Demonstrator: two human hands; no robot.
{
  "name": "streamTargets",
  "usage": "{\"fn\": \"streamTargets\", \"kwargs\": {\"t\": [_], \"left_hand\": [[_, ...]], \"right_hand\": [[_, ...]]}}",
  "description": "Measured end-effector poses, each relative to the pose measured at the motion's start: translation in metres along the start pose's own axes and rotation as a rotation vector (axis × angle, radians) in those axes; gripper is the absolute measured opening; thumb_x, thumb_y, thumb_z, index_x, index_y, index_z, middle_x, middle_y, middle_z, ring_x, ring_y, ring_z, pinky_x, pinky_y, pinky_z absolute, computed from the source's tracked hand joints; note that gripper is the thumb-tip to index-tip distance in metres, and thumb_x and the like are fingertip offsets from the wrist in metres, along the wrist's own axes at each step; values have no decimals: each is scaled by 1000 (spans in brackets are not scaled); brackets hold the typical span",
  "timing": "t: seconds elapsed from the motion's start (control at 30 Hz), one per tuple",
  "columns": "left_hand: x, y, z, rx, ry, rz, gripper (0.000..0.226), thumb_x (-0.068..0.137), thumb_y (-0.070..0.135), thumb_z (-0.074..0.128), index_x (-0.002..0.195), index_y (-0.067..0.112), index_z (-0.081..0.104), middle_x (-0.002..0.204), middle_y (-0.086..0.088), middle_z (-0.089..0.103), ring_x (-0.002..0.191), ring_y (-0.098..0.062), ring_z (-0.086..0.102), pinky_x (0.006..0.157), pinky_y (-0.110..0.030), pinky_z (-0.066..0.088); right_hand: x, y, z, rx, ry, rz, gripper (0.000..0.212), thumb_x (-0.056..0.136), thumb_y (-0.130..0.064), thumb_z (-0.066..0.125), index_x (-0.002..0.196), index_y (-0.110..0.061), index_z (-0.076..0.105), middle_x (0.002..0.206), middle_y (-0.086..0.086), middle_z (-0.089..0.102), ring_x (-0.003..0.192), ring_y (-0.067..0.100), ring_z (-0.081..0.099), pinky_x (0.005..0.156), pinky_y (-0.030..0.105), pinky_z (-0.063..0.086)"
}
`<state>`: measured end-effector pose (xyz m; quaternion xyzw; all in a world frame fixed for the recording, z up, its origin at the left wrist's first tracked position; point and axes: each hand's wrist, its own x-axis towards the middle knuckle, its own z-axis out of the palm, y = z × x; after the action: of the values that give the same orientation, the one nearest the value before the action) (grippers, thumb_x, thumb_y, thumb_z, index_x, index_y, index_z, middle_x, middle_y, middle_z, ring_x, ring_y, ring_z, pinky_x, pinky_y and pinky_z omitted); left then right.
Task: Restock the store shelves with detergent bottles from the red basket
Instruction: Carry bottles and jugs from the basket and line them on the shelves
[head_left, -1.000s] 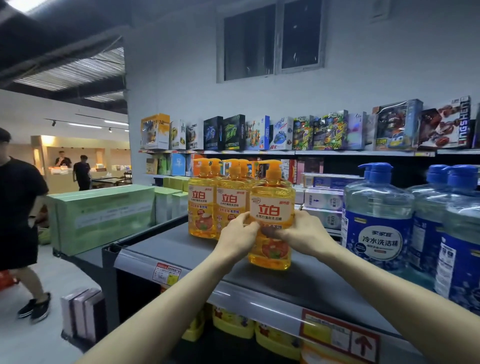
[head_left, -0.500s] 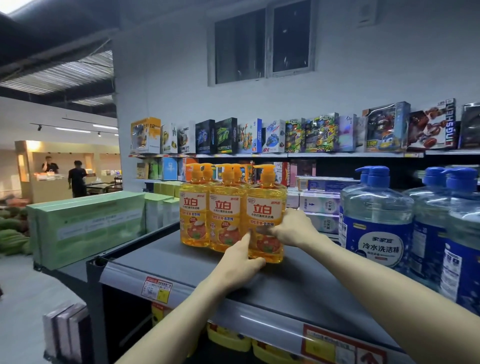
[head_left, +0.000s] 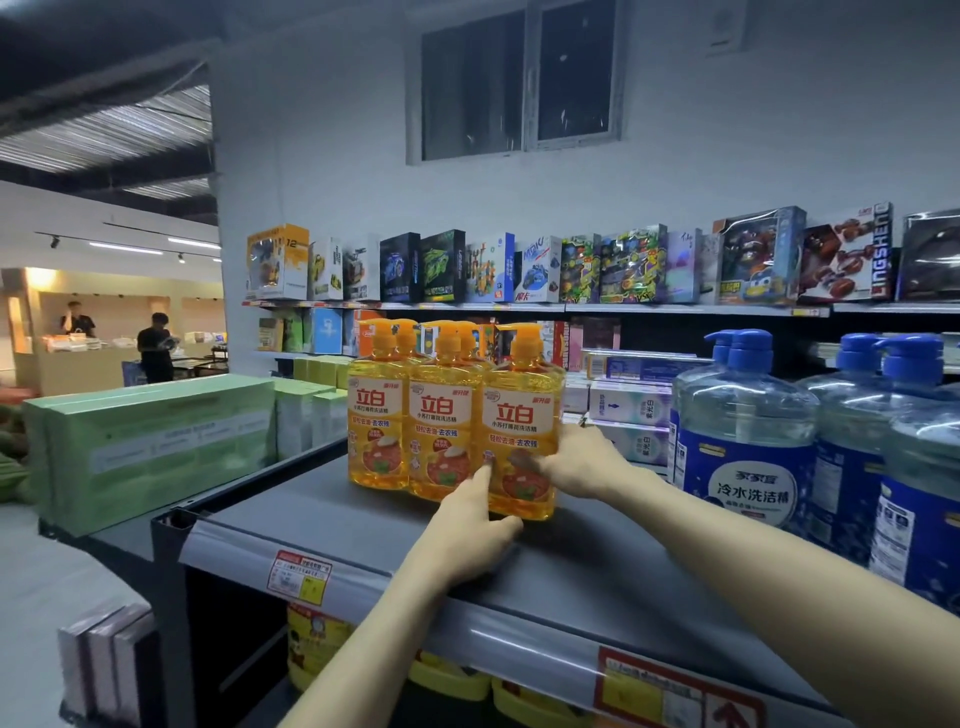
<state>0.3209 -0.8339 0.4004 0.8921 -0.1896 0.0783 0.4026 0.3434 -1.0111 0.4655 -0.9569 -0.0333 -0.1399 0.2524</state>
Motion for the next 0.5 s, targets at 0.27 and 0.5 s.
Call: {"fn": "streamTargets", "kwargs": {"t": [0.27, 0.5], "left_hand": [[-5, 5, -3, 57, -55, -16, 83, 97, 29, 63, 168, 26, 19, 165, 1, 42, 150, -20, 41, 121, -33, 34], [-3, 4, -4, 83, -53, -41, 90, 95, 34, 63, 169, 25, 14, 168, 0, 37, 153, -22, 37, 126, -37, 34]], "right_hand": [[-17, 10, 11, -89, 39, 53, 35, 100, -38, 69, 124, -13, 65, 120, 10, 72, 110, 29, 69, 95, 44, 61], [-16, 11, 14, -82, 46, 35, 39, 97, -42, 71, 127, -17, 65, 122, 7, 74, 110, 29, 71, 97, 44, 60]]}}
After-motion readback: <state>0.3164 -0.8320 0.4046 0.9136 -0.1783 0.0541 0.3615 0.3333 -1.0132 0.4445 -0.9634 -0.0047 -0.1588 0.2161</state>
